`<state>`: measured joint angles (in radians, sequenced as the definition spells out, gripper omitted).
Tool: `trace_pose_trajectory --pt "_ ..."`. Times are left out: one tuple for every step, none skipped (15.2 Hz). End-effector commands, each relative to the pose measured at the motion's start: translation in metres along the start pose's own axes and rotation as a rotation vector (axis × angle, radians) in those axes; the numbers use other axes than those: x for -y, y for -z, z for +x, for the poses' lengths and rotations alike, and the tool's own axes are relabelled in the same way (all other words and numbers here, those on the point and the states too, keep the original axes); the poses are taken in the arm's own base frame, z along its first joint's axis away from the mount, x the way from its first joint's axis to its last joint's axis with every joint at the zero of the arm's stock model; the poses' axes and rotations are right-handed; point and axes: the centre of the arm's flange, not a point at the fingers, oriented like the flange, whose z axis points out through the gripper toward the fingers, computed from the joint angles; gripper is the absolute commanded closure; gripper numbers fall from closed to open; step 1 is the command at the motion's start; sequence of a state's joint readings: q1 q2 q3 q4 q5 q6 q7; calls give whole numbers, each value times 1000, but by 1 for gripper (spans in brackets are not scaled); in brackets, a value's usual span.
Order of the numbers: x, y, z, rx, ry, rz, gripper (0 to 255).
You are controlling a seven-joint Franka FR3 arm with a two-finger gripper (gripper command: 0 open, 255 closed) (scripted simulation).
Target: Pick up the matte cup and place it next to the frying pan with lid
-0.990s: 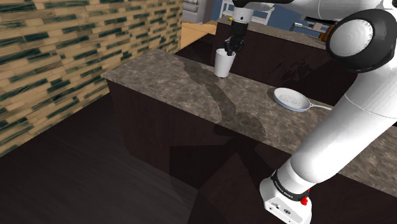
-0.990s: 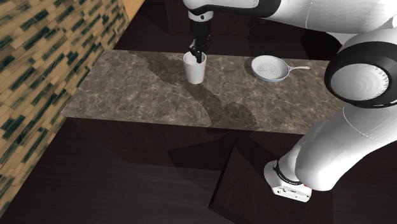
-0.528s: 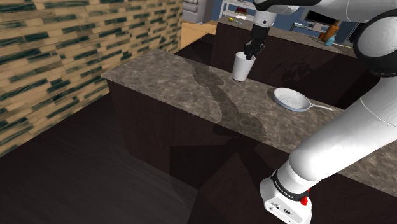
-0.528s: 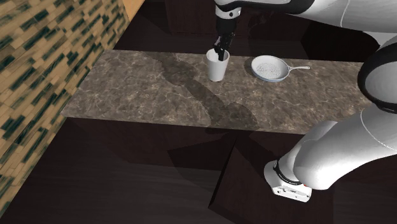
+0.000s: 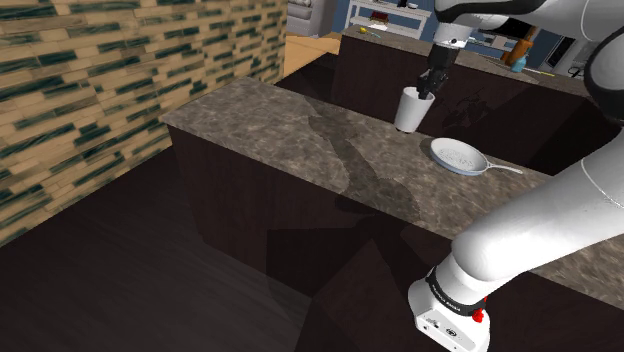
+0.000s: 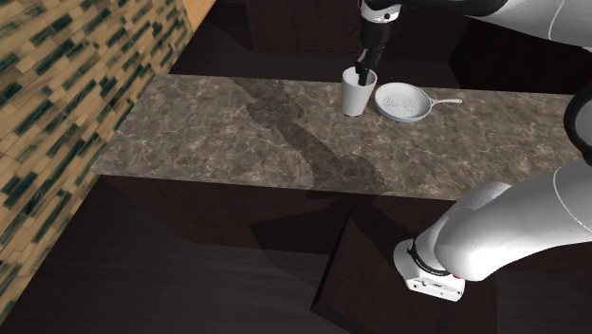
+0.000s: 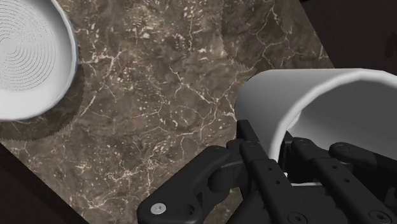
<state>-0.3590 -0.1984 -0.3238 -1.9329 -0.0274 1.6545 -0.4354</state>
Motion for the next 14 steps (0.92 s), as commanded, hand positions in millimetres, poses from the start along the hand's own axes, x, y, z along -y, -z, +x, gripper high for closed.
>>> trace_pose_trajectory --pt "-23 -2 -16 0 2 0 255" --pt "-33 -1 -24 0 2 0 255" --pt "-43 -1 -33 0 2 0 255" --pt "-54 -1 -41 0 2 0 255" --pt "-64 -1 -49 0 2 0 255" --pt "-74 -1 -58 0 2 0 255" --pt "-84 0 -66 0 2 0 255" --pt "-95 0 -74 0 2 0 255" --pt "-105 0 -83 0 2 0 255" --pt "-115 0 -91 0 2 0 255" --pt "-125 0 -99 0 2 0 255" --pt "-136 1 -107 0 2 0 255" --pt "-146 1 -116 0 2 0 255" --pt "-156 1 -124 0 2 0 255"
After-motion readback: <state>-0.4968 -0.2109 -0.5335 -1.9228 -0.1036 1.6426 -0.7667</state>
